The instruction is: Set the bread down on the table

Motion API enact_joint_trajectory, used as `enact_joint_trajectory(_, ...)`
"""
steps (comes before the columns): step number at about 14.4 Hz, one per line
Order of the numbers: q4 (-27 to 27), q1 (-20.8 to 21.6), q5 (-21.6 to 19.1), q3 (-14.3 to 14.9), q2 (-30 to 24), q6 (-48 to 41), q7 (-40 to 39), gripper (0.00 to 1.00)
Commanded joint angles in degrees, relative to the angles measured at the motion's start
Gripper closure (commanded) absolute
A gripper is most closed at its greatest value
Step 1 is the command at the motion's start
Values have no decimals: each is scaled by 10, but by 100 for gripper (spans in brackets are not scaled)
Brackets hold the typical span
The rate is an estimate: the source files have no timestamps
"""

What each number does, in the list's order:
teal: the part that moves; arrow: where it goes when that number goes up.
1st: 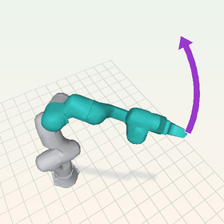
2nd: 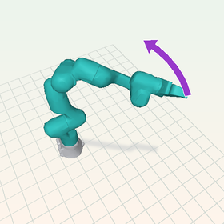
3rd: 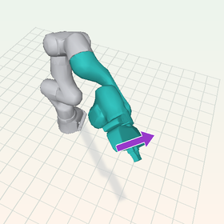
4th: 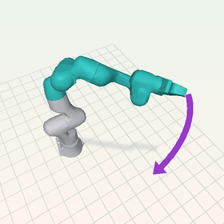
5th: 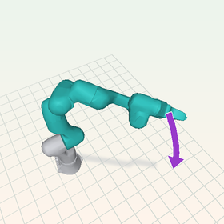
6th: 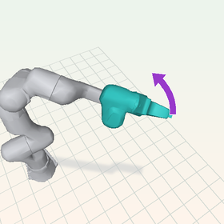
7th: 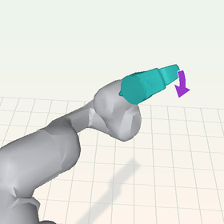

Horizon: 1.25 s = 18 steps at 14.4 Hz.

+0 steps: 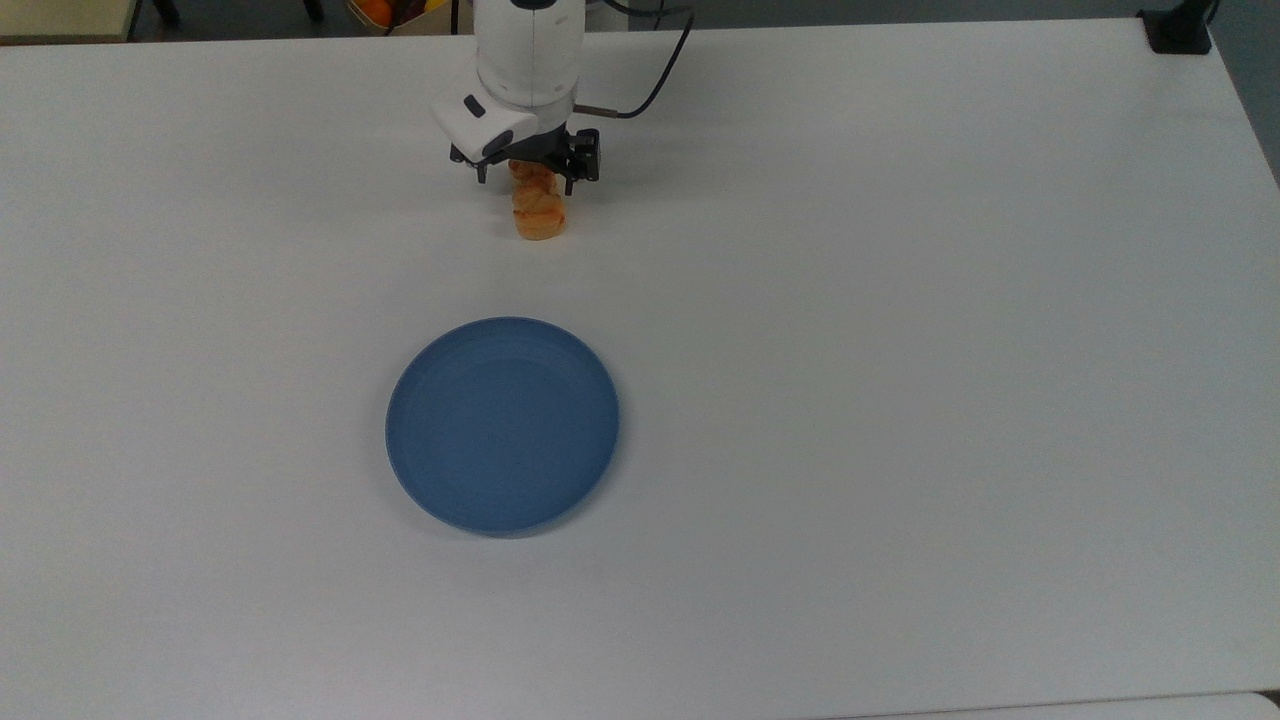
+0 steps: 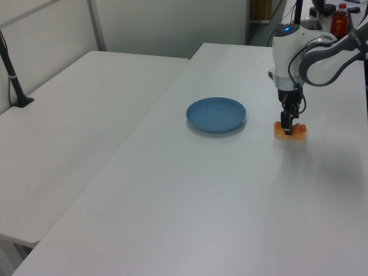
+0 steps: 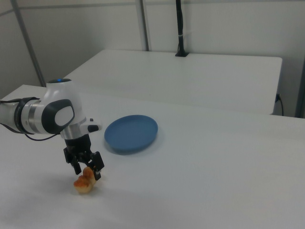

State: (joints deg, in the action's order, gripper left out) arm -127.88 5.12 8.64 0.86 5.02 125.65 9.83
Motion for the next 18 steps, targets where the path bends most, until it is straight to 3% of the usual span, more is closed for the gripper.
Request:
enact_joint_trajectory(1,40,-8,0,2,-26,-35,-19,0)
enact_joint_trajectory(4,140,-14,-35,5,-26,-115,-21,0)
enact_joint_trajectory(9,306,-18,-58,18,-19,-239,-32,0)
enact_joint_trajectory(12,333,-17,-59,19,-19,-261,-36,0)
enact_joint_trajectory(18,337,-17,-61,17,-23,-287,-32,0)
